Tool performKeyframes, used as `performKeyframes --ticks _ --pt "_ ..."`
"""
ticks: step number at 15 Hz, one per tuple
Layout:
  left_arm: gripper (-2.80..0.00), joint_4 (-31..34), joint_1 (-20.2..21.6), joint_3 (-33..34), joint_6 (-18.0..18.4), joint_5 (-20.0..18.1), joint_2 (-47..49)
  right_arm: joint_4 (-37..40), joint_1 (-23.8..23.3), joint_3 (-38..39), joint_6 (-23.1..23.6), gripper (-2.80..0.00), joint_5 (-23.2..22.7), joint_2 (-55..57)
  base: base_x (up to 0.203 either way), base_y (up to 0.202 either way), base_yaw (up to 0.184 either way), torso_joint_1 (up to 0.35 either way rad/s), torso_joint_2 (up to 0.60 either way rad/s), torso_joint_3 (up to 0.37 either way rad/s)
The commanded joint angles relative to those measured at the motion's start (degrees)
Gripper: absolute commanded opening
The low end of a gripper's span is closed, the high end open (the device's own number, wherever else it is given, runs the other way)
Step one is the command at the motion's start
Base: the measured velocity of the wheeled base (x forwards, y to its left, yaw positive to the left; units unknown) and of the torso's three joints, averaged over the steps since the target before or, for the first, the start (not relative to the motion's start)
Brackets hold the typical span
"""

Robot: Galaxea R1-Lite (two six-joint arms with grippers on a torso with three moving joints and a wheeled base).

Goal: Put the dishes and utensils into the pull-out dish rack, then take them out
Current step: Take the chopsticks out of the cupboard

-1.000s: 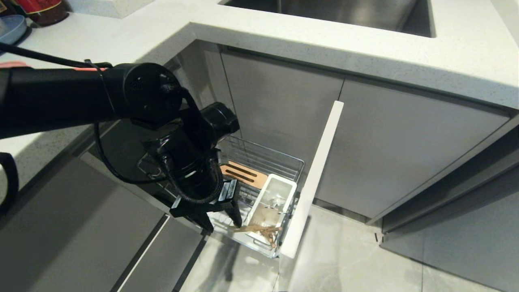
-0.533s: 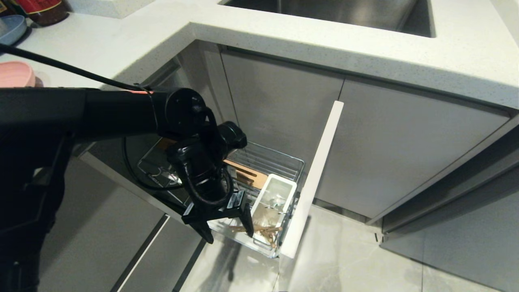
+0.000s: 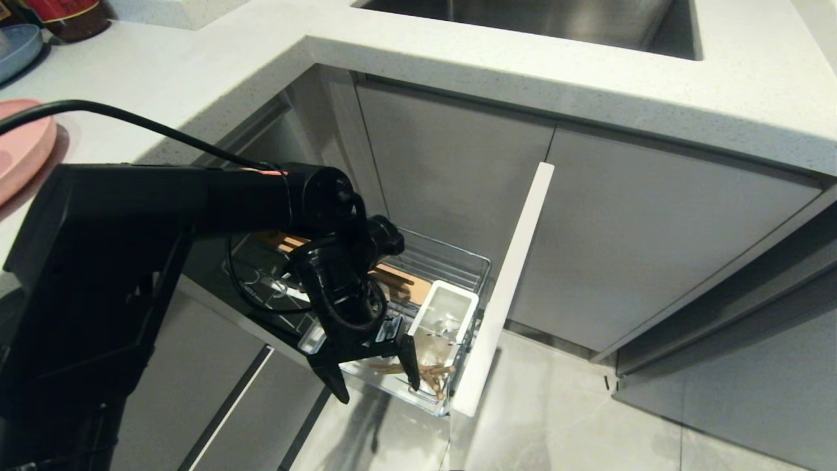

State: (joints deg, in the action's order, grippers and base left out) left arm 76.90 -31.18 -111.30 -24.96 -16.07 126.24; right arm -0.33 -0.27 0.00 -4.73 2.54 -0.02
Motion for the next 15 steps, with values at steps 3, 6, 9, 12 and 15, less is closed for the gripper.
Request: performKeyframes --ticks 3,6,9,12,15 --pt "0.0 0.4 0.9 -0.1 0.4 -0.2 1.5 0.0 0.0 0.0 0.0 -2.8 0.0 -0.2 0.0 0.0 0.0 0.0 0.0 0.0" --pt "0.0 -0.1 0.8 -0.1 0.5 -1.5 1.7 0.0 0.0 0.0 0.0 -2.8 0.0 -0.2 0.0 0.0 0.0 0.0 0.0 0.0" --pt "0.0 0.0 0.8 -0.1 1.2 -2.7 2.0 0.0 0.0 0.0 0.0 -2.8 0.0 -0.2 0.0 0.0 0.0 0.0 0.0 0.0" --pt "0.0 -0.1 0.9 -0.2 1.3 -2.7 1.9 0.0 0.0 0.0 0.0 -2.8 0.0 -0.2 0.0 0.0 0.0 0.0 0.0 0.0" --pt "0.0 -0.3 0.9 -0.2 1.2 -2.6 1.8 0.0 0.0 0.0 0.0 -2.8 0.0 -0.2 0.0 0.0 0.0 0.0 0.0 0.0"
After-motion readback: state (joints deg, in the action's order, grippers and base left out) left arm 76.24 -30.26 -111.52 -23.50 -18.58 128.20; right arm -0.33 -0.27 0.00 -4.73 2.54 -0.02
